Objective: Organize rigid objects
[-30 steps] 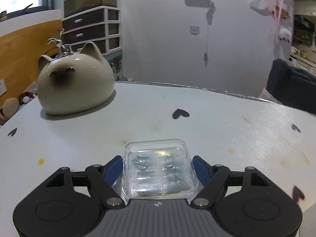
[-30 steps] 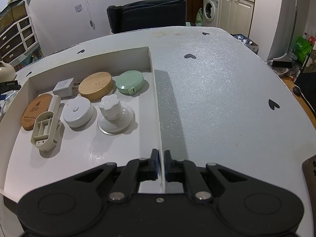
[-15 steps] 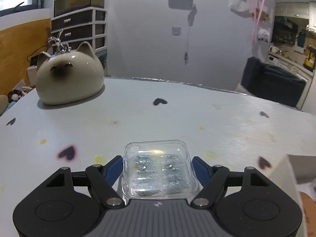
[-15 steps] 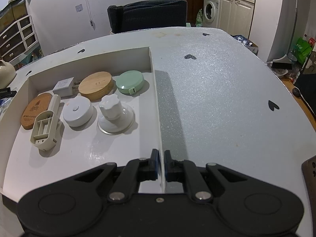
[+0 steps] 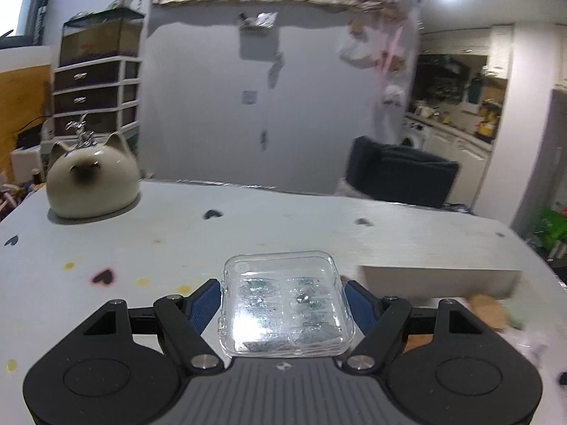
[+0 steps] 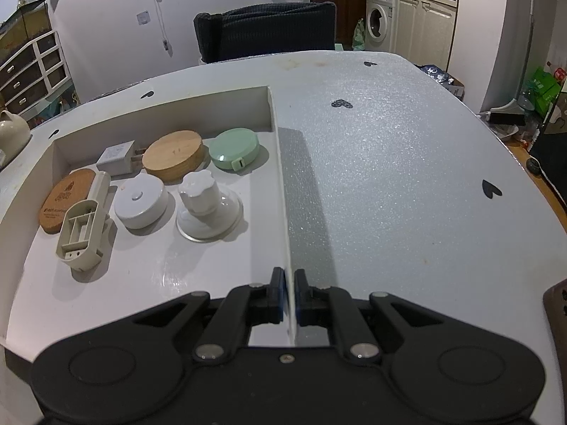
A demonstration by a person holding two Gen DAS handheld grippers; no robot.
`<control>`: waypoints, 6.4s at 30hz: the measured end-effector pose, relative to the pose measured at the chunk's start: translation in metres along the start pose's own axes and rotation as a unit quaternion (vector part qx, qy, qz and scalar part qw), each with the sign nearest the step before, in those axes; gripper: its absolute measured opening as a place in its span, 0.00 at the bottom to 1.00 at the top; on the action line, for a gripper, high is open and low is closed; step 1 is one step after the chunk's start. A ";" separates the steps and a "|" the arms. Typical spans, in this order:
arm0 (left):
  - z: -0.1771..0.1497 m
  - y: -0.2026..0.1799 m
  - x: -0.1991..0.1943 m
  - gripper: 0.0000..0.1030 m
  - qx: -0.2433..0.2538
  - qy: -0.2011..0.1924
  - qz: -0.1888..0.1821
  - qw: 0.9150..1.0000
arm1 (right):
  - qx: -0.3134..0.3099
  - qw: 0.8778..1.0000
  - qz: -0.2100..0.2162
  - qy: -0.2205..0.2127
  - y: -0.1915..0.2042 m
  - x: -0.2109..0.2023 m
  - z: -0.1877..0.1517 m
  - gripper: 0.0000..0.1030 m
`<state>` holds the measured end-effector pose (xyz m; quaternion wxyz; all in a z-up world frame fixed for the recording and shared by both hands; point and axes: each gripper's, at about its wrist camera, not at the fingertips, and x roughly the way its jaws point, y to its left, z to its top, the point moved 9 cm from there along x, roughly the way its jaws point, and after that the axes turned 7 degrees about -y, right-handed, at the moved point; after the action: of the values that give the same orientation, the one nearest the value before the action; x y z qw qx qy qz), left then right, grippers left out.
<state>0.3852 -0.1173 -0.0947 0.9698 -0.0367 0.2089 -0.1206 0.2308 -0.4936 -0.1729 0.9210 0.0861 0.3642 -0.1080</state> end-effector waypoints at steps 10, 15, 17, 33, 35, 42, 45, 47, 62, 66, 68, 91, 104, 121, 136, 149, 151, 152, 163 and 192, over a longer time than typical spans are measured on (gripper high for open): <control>-0.018 -0.071 -0.048 0.74 0.019 0.021 -0.071 0.997 | 0.002 1.000 0.000 -0.003 0.000 -0.001 0.000 0.07; -0.037 -0.096 -0.059 0.74 0.004 0.044 -0.087 0.995 | 0.004 1.000 0.000 -0.004 0.000 -0.001 -0.001 0.08; -0.047 -0.103 -0.059 0.74 -0.005 0.057 -0.087 0.995 | 0.002 1.000 -0.001 -0.004 0.000 -0.001 -0.001 0.08; -0.087 -0.122 -0.048 0.76 -0.001 0.115 -0.057 0.992 | 0.004 1.000 -0.001 -0.005 0.000 -0.001 0.000 0.08; -0.088 -0.120 -0.047 0.83 -0.004 0.120 -0.052 0.991 | 0.004 1.000 -0.001 -0.005 0.000 -0.001 0.000 0.08; -0.087 -0.120 -0.052 0.90 0.003 0.118 -0.055 0.991 | 0.004 1.000 -0.001 -0.005 0.000 -0.002 0.000 0.08; -0.088 -0.121 -0.052 0.90 0.003 0.120 -0.056 0.991 | 0.004 1.000 -0.002 -0.005 0.000 -0.002 0.000 0.08; -0.087 -0.121 -0.053 0.90 0.004 0.121 -0.058 0.991 | 0.003 1.000 -0.001 -0.004 0.000 -0.002 0.000 0.08; -0.068 -0.125 -0.077 0.90 0.032 0.105 -0.067 0.992 | 0.000 1.000 0.001 -0.003 0.000 -0.001 0.000 0.07; -0.058 -0.125 -0.086 0.94 0.055 0.091 -0.054 0.993 | -0.003 1.000 0.004 0.002 0.000 0.001 0.002 0.08; -0.052 -0.125 -0.091 0.96 0.057 0.081 -0.059 0.993 | -0.004 1.000 -0.001 -0.002 -0.001 0.002 0.003 0.19; -0.039 -0.097 -0.156 0.98 0.071 0.002 -0.025 0.997 | -0.037 0.984 0.055 -0.166 0.078 -0.141 0.022 0.71; -0.058 -0.083 -0.206 0.98 0.064 -0.019 -0.014 0.998 | -0.042 0.976 0.035 -0.208 0.091 -0.197 -0.013 0.91; -0.072 -0.074 -0.259 0.99 0.058 -0.050 -0.002 0.997 | -0.051 0.969 0.024 -0.240 0.100 -0.240 -0.049 0.99; -0.075 -0.078 -0.266 0.99 0.055 -0.052 -0.010 0.997 | -0.050 0.969 0.008 -0.244 0.093 -0.254 -0.059 0.99; -0.076 -0.076 -0.266 0.99 0.050 -0.049 -0.008 0.997 | -0.053 0.969 0.011 -0.240 0.097 -0.252 -0.059 0.99; -0.076 -0.076 -0.266 1.00 0.050 -0.050 -0.007 0.997 | -0.055 0.969 0.010 -0.239 0.097 -0.251 -0.059 0.99; -0.076 -0.076 -0.266 1.00 0.050 -0.050 -0.007 0.997 | -0.055 0.969 0.011 -0.239 0.097 -0.252 -0.059 0.99; -0.075 -0.073 -0.267 1.00 0.049 -0.052 -0.003 0.997 | -0.054 0.969 0.011 -0.239 0.098 -0.252 -0.059 0.99; -0.074 -0.072 -0.268 1.00 0.049 -0.052 -0.001 0.997 | -0.056 0.969 0.009 -0.239 0.098 -0.251 -0.059 0.99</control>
<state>0.1020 -0.1216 -0.0474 0.9799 0.0041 0.1517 -0.1298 0.0391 -0.3514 -0.0343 0.9856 0.0099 0.1386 -0.0963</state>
